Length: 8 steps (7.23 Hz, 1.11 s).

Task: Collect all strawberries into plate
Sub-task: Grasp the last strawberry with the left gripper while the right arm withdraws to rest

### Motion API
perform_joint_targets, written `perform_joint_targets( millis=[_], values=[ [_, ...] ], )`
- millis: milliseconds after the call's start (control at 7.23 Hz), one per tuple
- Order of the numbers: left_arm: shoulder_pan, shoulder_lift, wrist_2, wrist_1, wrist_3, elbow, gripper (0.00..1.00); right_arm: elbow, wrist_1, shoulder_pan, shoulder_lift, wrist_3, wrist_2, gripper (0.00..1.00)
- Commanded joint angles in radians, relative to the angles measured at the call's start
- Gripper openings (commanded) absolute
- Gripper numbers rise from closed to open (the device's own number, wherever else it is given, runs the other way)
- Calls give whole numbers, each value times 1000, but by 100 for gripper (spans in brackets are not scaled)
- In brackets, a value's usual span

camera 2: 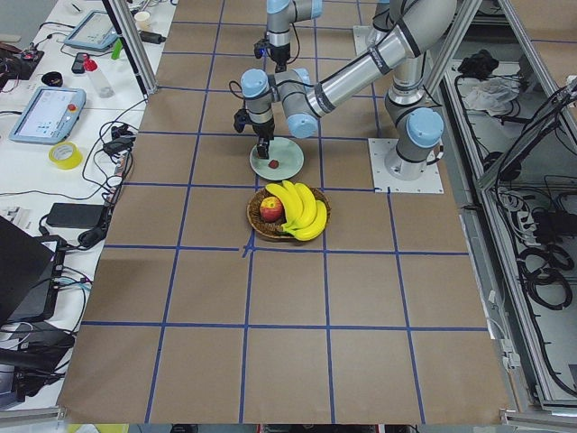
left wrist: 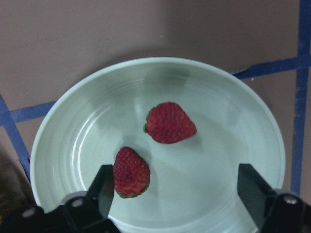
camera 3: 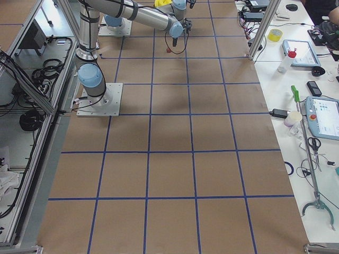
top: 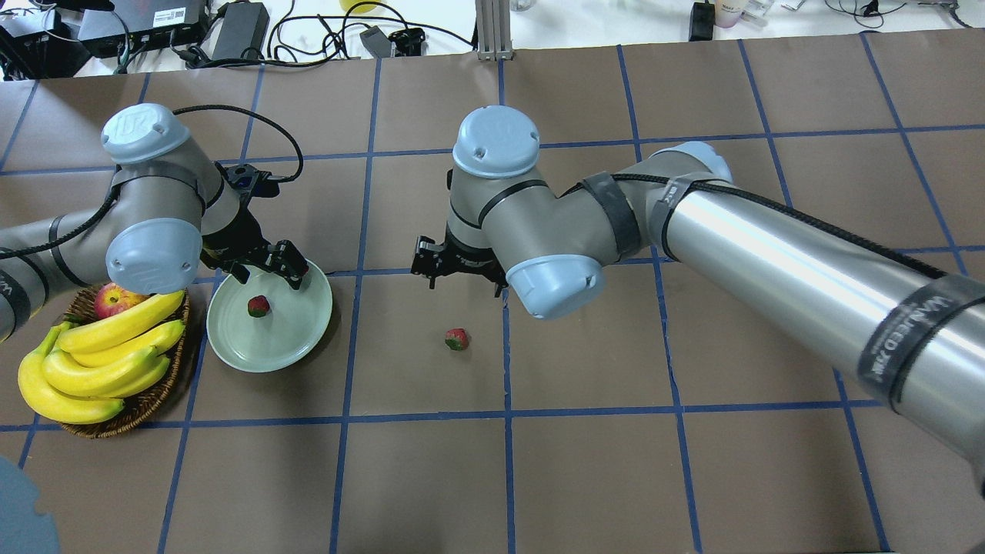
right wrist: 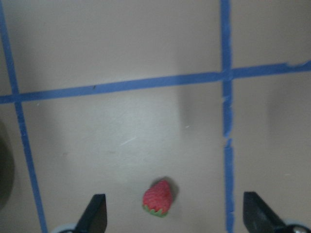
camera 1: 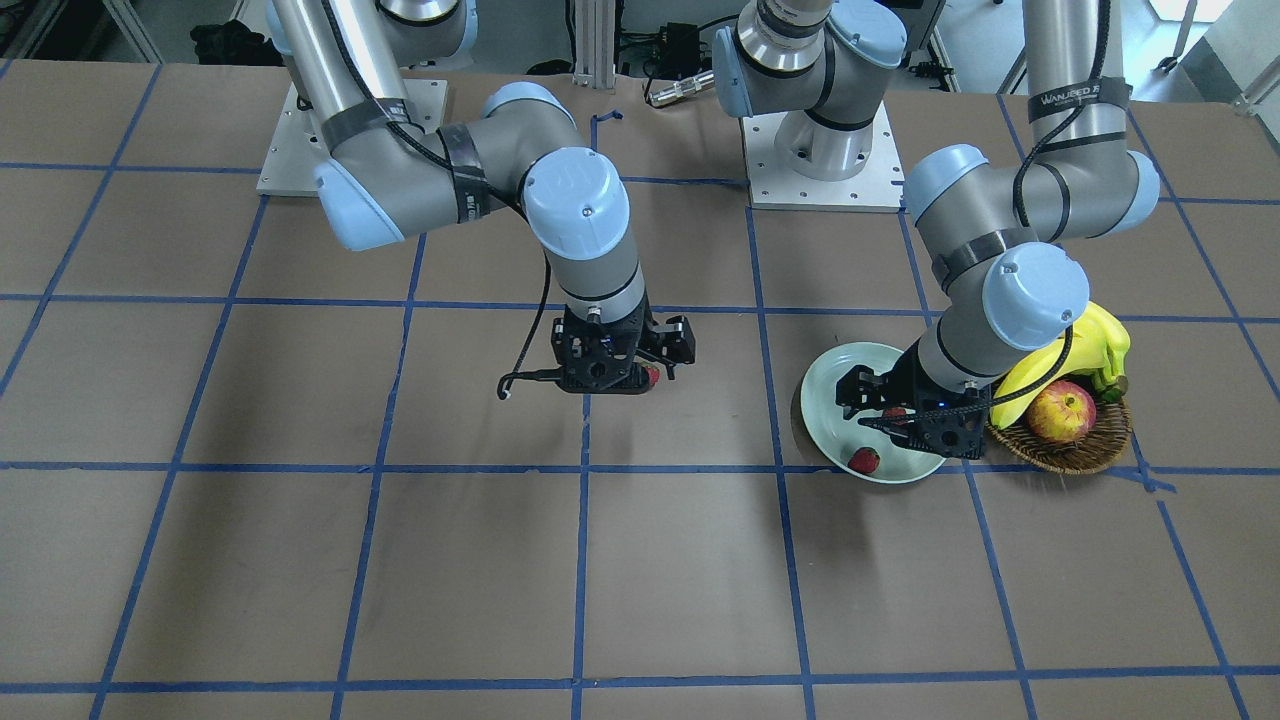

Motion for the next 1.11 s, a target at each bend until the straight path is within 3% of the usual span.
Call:
perform_joint_targets(
  millis=[0,277,553,692,969],
  values=[
    [-22,32,-158,-63,-83,11,92,-2,119,-147,-118,-207,-58,100],
    [-163,34,-182,-46,-243,11,92,-21,197,-279,-213,-276,-73,100],
    [-342,-2,-188,56,-461,10,92,-234,468,-353,-253,-332,-75,100],
    [-415,-29,-189,62,-527,10,91,-309,550,-367,-253,-359,-78,100],
    [-480,-106,-201,86,-604,2,81,-333,563,-370,-261,-373,-159,100]
  ],
)
